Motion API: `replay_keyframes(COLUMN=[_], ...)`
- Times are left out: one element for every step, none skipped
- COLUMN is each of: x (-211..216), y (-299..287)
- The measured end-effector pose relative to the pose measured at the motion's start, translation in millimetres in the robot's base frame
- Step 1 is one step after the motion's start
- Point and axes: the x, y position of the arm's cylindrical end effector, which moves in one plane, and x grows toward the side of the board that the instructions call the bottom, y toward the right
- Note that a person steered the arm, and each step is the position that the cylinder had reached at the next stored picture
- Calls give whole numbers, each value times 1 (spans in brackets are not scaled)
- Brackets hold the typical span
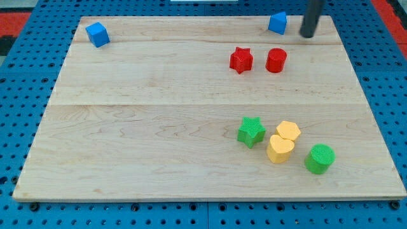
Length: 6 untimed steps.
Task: Move blue triangle to the center
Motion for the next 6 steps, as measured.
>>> replay_keyframes(x=[-46, -39, 19, 52, 52, 41], y=[11, -67, -166, -214, -214, -204])
